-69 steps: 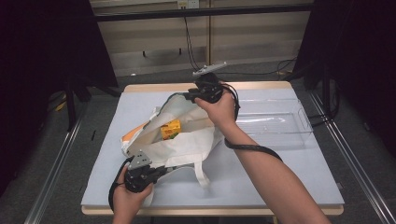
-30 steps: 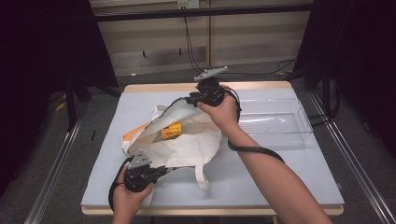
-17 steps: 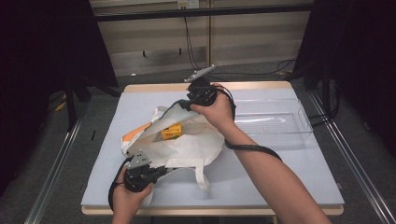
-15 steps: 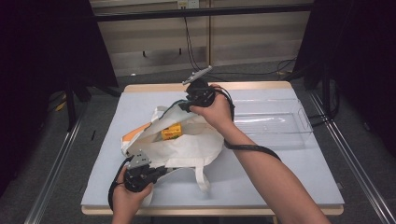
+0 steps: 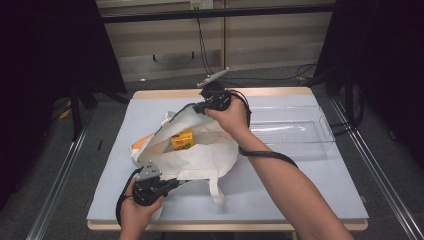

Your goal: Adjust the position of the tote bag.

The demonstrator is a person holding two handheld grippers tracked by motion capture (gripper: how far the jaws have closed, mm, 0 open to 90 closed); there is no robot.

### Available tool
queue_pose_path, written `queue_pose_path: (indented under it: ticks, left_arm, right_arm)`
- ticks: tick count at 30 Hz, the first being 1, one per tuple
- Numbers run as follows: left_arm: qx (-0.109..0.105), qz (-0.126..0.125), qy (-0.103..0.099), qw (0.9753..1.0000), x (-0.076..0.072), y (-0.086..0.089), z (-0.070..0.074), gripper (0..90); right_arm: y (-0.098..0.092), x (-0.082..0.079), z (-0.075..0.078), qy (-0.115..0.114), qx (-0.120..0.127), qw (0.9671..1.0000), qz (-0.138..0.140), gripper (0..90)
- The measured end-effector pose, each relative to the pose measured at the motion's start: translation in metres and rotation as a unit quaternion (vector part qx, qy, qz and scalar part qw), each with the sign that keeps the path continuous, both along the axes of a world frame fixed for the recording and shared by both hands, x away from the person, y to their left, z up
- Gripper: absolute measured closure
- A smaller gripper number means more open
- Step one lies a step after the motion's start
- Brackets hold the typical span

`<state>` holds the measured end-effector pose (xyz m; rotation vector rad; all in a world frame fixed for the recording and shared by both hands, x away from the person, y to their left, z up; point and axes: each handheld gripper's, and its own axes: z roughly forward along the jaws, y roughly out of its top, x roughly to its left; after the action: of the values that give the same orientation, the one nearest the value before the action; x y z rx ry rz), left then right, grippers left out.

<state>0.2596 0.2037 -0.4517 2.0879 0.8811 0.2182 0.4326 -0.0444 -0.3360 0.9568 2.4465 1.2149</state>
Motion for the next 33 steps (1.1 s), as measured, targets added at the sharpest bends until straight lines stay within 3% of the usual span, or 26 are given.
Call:
queue_pose_path:
  ticks: [5, 11, 33]
  left_arm:
    - [-0.003, -0.001, 0.001, 1.0, 0.0, 0.001, 0.0, 90.0]
    - [-0.005, -0.001, 0.0, 1.0, 0.0, 0.002, 0.001, 90.0]
    - [-0.008, -0.001, 0.008, 0.9999, 0.002, 0.004, -0.001, 90.0]
  right_arm:
    - [-0.003, 0.003, 0.007, 0.001, 0.018, 0.9998, -0.006, 83.2]
    - [-0.004, 0.005, 0.012, 0.001, 0.023, 0.9996, -0.015, 83.2]
    - [0.002, 0.023, -0.002, 0.008, 0.019, 0.9994, -0.03, 83.8]
